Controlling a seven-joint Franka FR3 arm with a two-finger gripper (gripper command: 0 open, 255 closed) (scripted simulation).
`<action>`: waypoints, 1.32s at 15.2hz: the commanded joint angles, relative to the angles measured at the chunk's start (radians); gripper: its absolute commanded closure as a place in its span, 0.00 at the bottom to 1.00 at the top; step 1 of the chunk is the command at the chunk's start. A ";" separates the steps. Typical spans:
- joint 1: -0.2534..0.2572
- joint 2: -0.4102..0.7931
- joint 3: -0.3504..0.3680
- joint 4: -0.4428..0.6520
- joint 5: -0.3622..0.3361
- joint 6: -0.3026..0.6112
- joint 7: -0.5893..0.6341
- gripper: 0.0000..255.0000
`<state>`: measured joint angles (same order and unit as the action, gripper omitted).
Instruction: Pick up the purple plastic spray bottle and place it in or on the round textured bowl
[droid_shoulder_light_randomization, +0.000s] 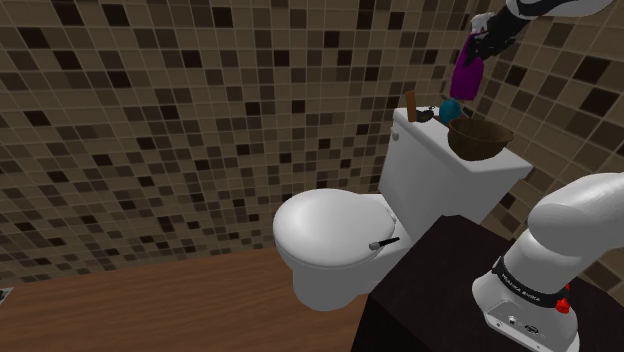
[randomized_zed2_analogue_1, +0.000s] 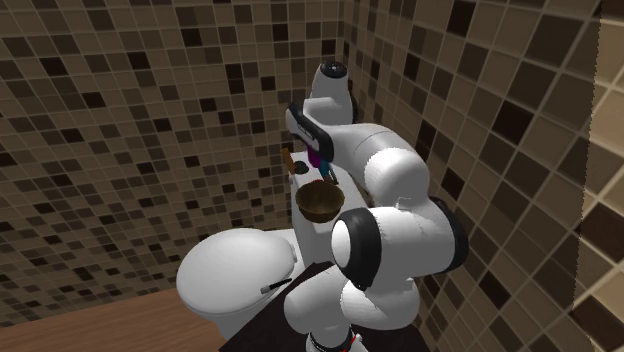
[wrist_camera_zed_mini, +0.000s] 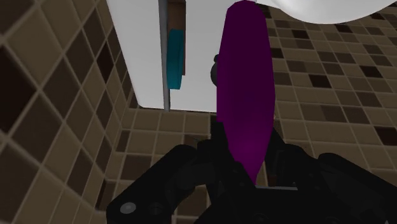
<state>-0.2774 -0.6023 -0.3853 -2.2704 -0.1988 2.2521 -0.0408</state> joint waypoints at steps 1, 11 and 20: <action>0.002 0.000 0.004 0.027 0.003 -0.027 0.000 1.00; -0.068 -0.286 0.087 -0.132 -0.032 -0.163 0.034 1.00; -0.125 -0.548 0.130 -0.308 -0.040 -0.256 0.041 1.00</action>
<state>-0.3996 -1.1413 -0.2543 -2.5586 -0.2360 1.9856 -0.0013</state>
